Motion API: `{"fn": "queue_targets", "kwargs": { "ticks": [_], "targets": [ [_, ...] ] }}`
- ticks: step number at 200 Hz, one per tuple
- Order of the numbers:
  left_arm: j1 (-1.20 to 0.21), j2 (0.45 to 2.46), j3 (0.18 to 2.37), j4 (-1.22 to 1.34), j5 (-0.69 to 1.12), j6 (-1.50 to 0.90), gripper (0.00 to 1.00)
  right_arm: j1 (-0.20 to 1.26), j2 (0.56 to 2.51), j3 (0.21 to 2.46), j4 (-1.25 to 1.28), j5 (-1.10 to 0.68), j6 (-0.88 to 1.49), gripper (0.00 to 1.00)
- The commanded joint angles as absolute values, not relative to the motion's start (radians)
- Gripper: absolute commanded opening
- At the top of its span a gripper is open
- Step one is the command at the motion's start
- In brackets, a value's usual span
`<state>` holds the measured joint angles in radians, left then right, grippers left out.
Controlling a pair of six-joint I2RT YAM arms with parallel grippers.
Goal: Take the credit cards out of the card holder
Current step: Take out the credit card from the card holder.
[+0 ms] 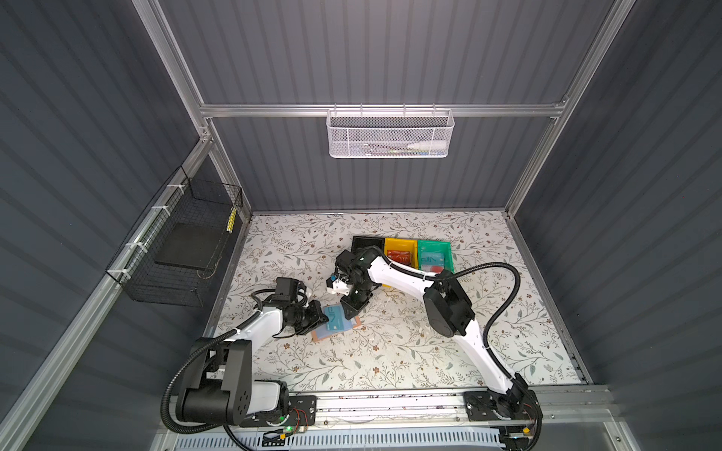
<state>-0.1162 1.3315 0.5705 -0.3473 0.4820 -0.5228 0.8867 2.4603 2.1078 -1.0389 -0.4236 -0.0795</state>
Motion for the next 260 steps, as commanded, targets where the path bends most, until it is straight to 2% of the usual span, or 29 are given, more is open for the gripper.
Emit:
{"fn": "queue_targets", "kwargs": {
  "ticks": [1,43,152,260],
  "targets": [
    [-0.109,1.308,0.594,-0.560,0.297,-0.510,0.00,0.875,2.536,2.068,-1.102,-0.354,-0.086,0.25],
    [-0.109,1.203,0.666,-0.647,0.209,-0.553,0.01,0.874,2.533,2.060,-1.102,-0.353,-0.087,0.25],
    [-0.109,1.257,0.623,-0.576,0.279,-0.542,0.02,0.874,2.489,2.061,-1.103,-0.347,-0.089,0.26],
    [-0.109,1.323,0.542,-0.373,0.424,-0.606,0.05,0.887,2.432,2.167,-1.185,-0.301,-0.107,0.27]
  ]
}}
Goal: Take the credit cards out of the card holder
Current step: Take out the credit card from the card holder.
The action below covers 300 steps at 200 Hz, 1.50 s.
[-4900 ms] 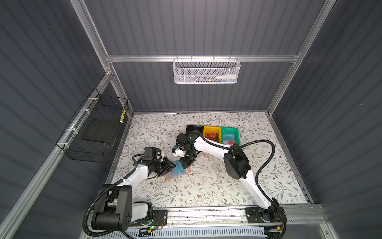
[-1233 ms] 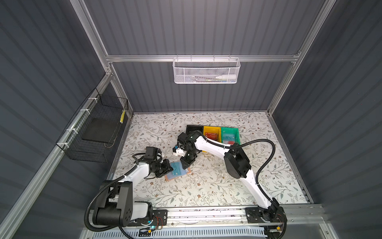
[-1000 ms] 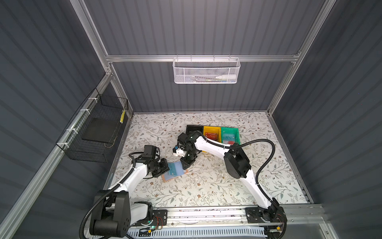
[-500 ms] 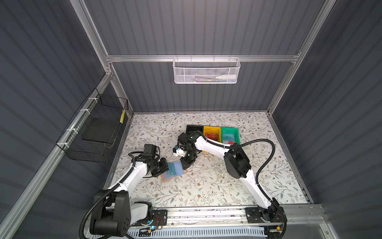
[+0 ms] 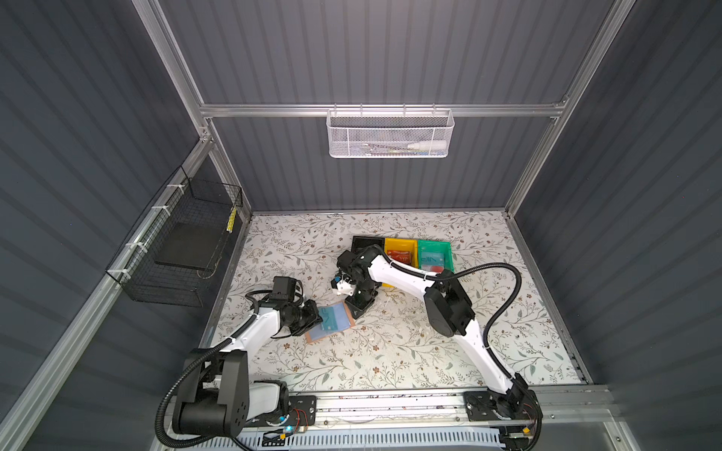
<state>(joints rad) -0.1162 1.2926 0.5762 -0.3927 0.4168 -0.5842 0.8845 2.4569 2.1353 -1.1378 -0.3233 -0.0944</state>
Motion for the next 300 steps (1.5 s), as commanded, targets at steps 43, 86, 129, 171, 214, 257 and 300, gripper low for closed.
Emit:
{"fn": "queue_targets", "kwargs": {
  "ticks": [43,86,129,171,214,257,300],
  "targets": [
    [-0.109,1.341,0.516,-0.319,0.443,-0.627,0.05,0.889,2.424,2.183,-1.184,-0.325,-0.109,0.27],
    [-0.109,1.367,0.495,-0.265,0.458,-0.645,0.06,0.896,2.437,2.197,-1.158,-0.444,-0.107,0.26],
    [-0.110,1.391,0.484,-0.218,0.477,-0.660,0.06,0.903,2.442,2.198,-1.122,-0.511,-0.095,0.25],
    [-0.116,1.417,0.496,-0.203,0.491,-0.660,0.05,0.903,2.476,2.213,-1.104,-0.547,-0.084,0.24],
    [-0.120,1.422,0.503,-0.237,0.466,-0.637,0.07,0.900,2.509,2.217,-1.108,-0.545,-0.080,0.24],
    [-0.120,1.424,0.503,-0.258,0.443,-0.621,0.09,0.897,2.526,2.218,-1.105,-0.556,-0.081,0.23],
    [-0.120,1.422,0.510,-0.280,0.432,-0.606,0.10,0.896,2.539,2.221,-1.107,-0.563,-0.078,0.24]
  ]
}}
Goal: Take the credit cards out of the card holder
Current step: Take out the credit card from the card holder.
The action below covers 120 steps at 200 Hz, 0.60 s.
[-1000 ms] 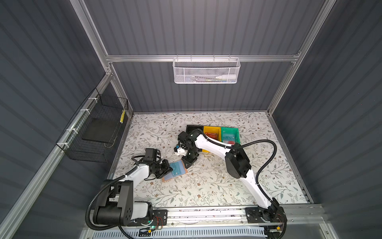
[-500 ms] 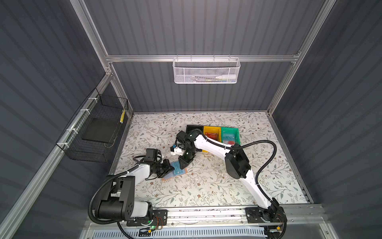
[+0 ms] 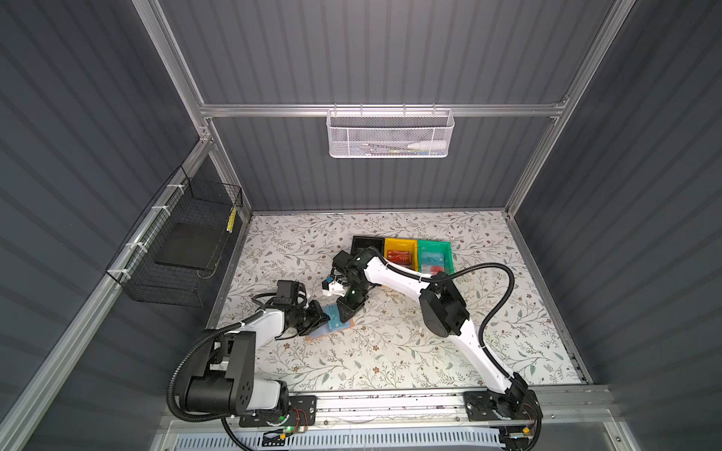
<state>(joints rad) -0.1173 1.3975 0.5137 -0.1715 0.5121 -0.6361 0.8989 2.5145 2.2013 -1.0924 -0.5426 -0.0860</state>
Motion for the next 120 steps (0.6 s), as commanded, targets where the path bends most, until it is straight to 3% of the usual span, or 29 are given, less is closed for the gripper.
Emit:
{"fn": "queue_targets", "kwargs": {
  "ticks": [1,120],
  "targets": [
    [-0.120,1.421,0.511,-0.280,0.431,-0.606,0.10,0.896,2.539,2.221,-1.107,-0.563,-0.077,0.24],
    [-0.117,1.383,0.500,-0.296,0.416,-0.600,0.11,0.888,2.565,2.201,-1.107,-0.567,-0.065,0.24]
  ]
}}
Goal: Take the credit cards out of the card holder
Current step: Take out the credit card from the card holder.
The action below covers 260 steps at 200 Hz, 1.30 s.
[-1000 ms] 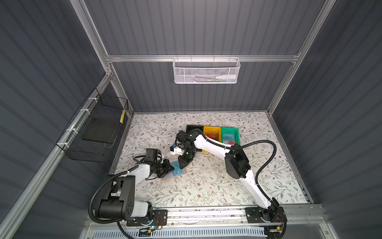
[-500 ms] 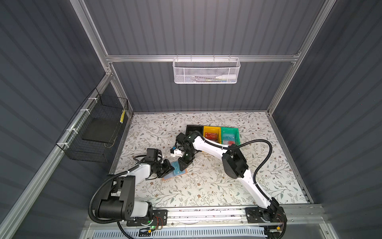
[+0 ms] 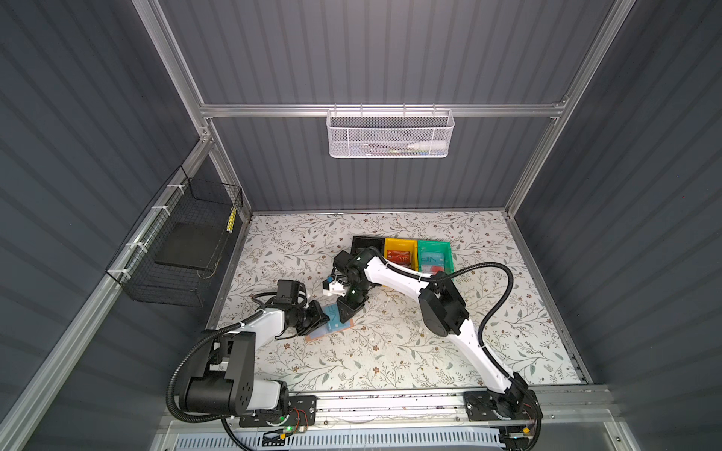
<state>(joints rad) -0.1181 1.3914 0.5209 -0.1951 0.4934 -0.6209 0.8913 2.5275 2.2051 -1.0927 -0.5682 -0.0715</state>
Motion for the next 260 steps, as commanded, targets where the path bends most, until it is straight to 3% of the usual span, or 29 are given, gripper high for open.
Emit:
{"fn": "queue_targets", "kwargs": {
  "ticks": [1,195,260],
  "targets": [
    [-0.117,1.381,0.499,-0.296,0.415,-0.601,0.11,0.888,2.565,2.201,-1.107,-0.567,-0.065,0.24],
    [-0.112,1.423,0.479,-0.194,0.460,-0.620,0.12,0.882,2.566,2.180,-1.109,-0.563,-0.063,0.24],
    [-0.112,1.446,0.462,-0.142,0.488,-0.628,0.08,0.882,2.568,2.178,-1.110,-0.564,-0.065,0.24]
  ]
}}
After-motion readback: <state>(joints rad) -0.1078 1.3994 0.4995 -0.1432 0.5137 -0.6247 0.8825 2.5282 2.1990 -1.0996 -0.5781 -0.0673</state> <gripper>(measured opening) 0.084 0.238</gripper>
